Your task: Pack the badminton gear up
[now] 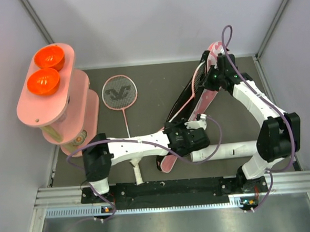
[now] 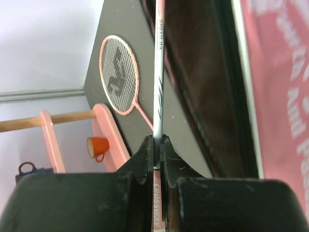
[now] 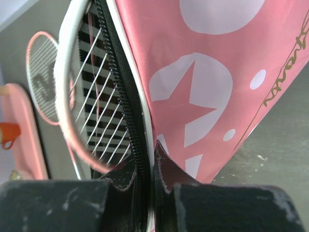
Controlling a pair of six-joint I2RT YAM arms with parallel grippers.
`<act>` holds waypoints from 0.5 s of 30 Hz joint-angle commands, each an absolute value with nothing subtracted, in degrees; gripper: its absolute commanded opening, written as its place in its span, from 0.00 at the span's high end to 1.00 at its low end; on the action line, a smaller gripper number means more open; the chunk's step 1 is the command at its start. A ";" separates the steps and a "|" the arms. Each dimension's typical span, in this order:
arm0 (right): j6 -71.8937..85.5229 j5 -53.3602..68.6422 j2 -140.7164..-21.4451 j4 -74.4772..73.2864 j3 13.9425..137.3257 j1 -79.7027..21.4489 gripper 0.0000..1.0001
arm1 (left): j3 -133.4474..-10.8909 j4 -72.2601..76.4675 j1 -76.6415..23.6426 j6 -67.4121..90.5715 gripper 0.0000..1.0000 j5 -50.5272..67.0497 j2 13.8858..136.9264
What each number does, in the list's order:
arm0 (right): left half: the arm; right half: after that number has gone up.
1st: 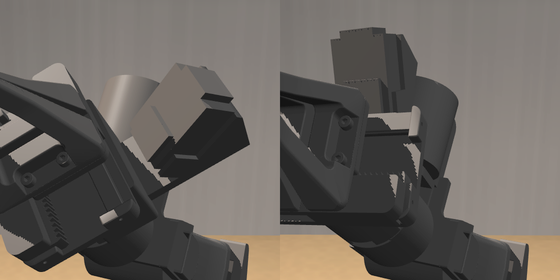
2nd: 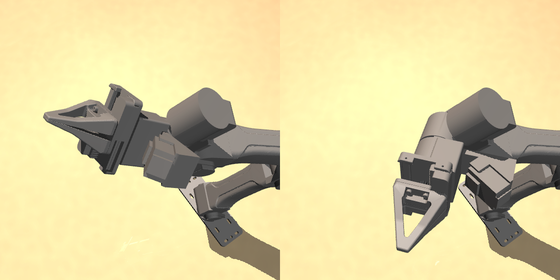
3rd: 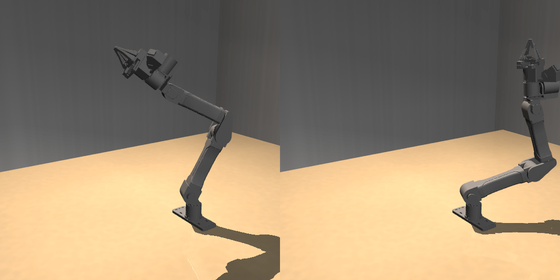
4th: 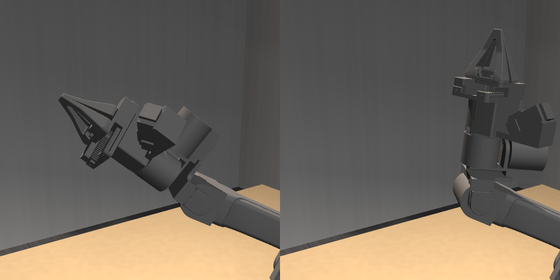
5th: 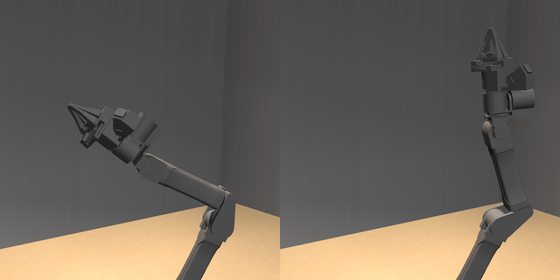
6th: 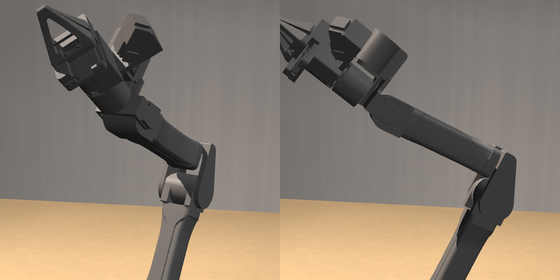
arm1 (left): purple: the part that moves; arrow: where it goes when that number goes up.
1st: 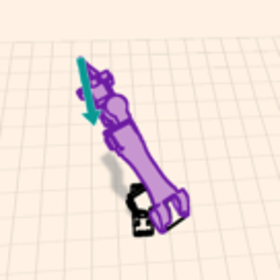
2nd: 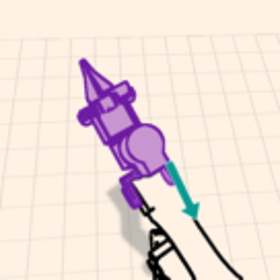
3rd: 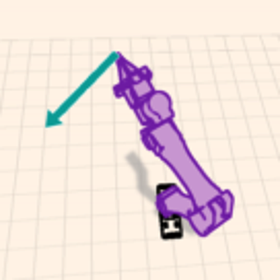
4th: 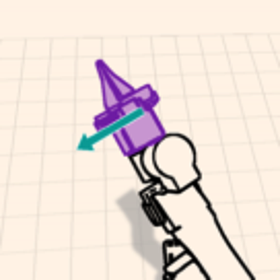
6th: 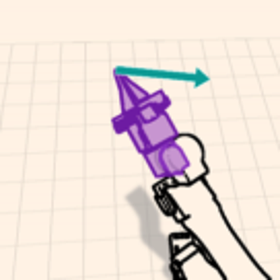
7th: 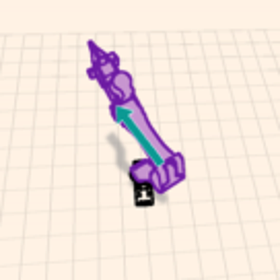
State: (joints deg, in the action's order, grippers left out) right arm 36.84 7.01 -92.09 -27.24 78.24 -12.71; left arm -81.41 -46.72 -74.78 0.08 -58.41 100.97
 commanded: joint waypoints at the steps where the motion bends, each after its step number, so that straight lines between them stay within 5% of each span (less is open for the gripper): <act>1: 40.51 16.42 -87.37 -16.97 75.33 -13.53 1.00 | -89.29 -44.21 -73.31 4.22 1.00 -61.26 105.63; 15: 47.46 24.78 -84.73 -7.91 67.85 -14.59 1.00 | -105.11 -41.49 -67.41 3.78 1.00 -53.09 114.16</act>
State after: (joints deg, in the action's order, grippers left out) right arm 43.81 19.16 -87.88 -13.91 68.47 -13.41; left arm -99.88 -47.13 -68.75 2.04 -53.67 112.60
